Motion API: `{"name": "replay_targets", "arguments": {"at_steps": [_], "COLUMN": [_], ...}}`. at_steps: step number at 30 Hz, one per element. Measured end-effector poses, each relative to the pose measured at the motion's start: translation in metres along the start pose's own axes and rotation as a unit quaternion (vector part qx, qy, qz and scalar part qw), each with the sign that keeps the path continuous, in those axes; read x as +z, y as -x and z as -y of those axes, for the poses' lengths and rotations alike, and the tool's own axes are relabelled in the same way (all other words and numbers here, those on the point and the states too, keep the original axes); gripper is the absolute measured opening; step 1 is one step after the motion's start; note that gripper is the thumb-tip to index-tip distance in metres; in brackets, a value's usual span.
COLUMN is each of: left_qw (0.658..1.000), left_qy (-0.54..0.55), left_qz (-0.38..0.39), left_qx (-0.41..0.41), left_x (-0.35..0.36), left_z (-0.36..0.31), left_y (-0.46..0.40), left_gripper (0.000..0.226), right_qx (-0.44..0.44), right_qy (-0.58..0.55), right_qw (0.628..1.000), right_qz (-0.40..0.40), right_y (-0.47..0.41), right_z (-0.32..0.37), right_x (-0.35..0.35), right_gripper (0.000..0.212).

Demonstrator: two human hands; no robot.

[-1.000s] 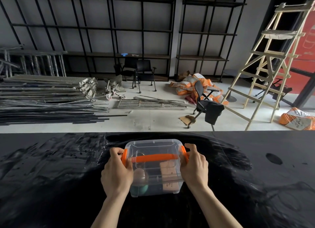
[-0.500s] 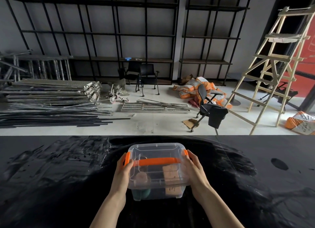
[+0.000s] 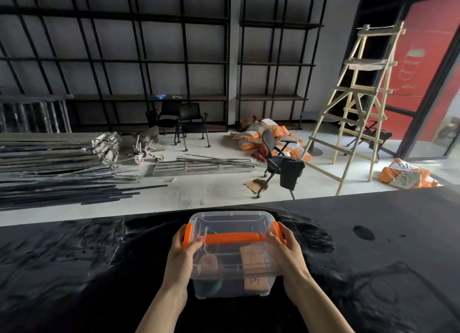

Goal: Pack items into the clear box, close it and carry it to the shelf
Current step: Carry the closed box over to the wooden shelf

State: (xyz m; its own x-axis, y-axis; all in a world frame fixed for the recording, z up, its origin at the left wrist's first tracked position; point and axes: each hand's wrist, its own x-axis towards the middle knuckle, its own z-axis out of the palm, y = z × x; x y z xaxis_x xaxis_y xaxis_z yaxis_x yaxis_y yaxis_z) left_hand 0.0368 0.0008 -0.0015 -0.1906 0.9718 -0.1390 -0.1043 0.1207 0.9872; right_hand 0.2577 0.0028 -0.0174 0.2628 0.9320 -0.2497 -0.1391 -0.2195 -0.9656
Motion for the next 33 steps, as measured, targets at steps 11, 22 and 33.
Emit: {"name": "replay_targets", "arguments": {"at_steps": [11, 22, 33], "left_qw": [0.974, 0.88, 0.777], "left_qy": [0.012, 0.009, -0.058], "left_qz": [0.227, 0.472, 0.622], "left_qx": [0.0, -0.061, -0.079], "left_x": [0.132, 0.232, 0.252], "left_z": [0.003, 0.04, 0.093], "left_y": [0.04, 0.158, 0.317], "left_gripper": [0.045, 0.05, 0.052], "right_qx": [-0.031, -0.041, 0.016], "right_qy": [-0.001, 0.0, -0.032], "right_qw": [0.975, 0.88, 0.785], "right_qz": [-0.219, -0.474, -0.618], "right_y": [0.065, 0.231, 0.404], "right_z": [0.021, -0.019, -0.097], "right_x": [-0.141, -0.245, -0.292], "right_gripper": [0.047, 0.049, 0.051]}}
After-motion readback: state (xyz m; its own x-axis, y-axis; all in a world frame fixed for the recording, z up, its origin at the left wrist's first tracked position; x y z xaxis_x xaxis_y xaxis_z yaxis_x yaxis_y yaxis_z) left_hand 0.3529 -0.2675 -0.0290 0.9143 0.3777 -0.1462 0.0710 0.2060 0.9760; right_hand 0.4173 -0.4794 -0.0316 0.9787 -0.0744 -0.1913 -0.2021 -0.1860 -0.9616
